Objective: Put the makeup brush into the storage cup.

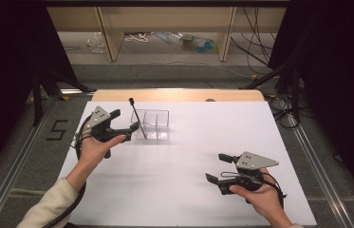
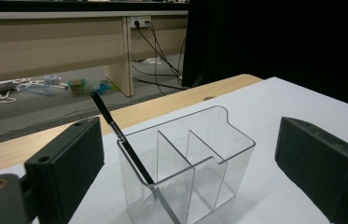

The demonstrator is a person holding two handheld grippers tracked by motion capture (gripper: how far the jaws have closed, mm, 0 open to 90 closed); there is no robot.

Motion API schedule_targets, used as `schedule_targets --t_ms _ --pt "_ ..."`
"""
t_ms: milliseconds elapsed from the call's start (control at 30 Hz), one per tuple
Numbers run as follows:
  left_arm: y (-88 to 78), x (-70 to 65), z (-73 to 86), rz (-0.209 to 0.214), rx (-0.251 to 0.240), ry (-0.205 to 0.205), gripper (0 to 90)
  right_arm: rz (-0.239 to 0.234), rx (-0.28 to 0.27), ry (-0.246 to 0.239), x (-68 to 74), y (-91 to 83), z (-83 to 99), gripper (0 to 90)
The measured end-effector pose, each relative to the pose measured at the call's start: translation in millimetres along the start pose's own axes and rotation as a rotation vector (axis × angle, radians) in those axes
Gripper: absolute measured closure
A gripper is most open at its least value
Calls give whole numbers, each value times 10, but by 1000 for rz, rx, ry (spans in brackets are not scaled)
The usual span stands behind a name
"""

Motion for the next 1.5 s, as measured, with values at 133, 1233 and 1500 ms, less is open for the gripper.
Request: schedule_targets --t_ms 133,1233,1500 --pt "-68 -48 -28 6 -9 13 70 1 -6 7 -9 -6 -8 174" --pt "-554 -393 90 71 -1 235 64 16 26 -1 -31 -38 4 174" --pt "-674 -538 176 104 -14 228 68 13 3 6 -43 -32 -17 174"
Point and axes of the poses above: each handheld gripper's, and its own axes: y roughly forward along the jaws, z roughly out of its underside, x roughly to its left, the point moved 8 cm from there along y, roughly forward along the jaws, and after that the axes turned 12 degrees about z, right-handed, at the moved point
